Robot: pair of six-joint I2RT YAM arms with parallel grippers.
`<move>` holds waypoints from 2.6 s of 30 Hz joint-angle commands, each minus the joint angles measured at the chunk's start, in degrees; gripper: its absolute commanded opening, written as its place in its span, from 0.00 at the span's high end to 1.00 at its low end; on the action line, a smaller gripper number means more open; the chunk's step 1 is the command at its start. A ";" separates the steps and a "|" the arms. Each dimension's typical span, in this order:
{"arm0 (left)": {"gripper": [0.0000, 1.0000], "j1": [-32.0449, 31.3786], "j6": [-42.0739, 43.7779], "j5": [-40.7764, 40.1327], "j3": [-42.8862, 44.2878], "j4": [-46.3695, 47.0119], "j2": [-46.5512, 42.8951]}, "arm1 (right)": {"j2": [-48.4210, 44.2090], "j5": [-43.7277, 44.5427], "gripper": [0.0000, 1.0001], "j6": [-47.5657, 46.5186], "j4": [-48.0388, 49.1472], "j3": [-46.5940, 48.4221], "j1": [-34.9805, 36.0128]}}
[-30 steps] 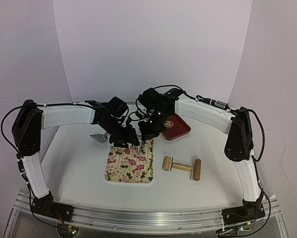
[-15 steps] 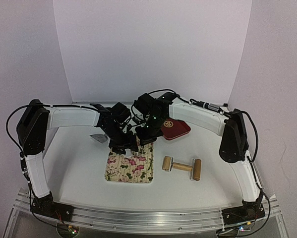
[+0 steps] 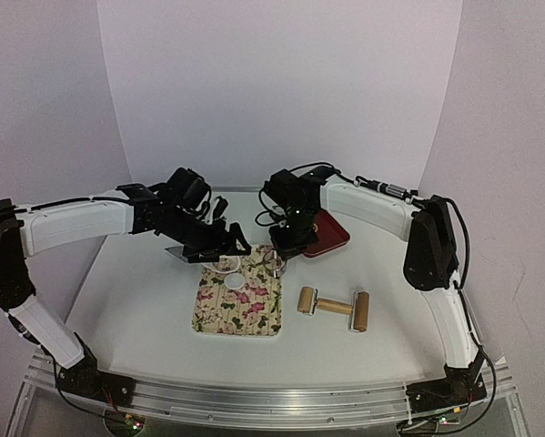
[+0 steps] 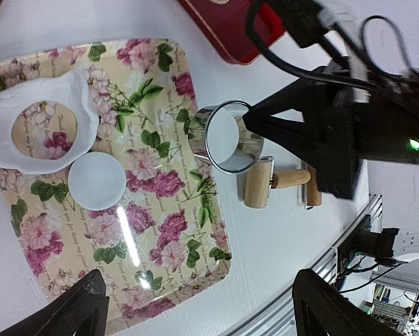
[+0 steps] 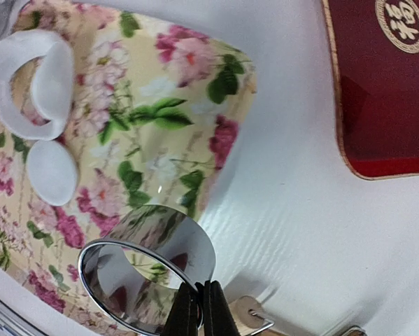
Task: Roll out the dumpling wrappers from the dough
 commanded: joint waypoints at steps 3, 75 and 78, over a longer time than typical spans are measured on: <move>0.06 10.24 -4.01 5.09 -4.14 3.06 -3.20 | -8.82 4.60 1.00 2.05 -1.22 -6.12 -5.94; 0.28 18.03 3.09 0.81 24.58 3.22 31.56 | -28.38 8.52 0.89 8.82 8.51 -47.02 -20.27; 0.20 18.61 4.48 -1.28 24.71 1.62 29.95 | -27.77 8.63 0.85 8.63 8.48 -46.49 -20.23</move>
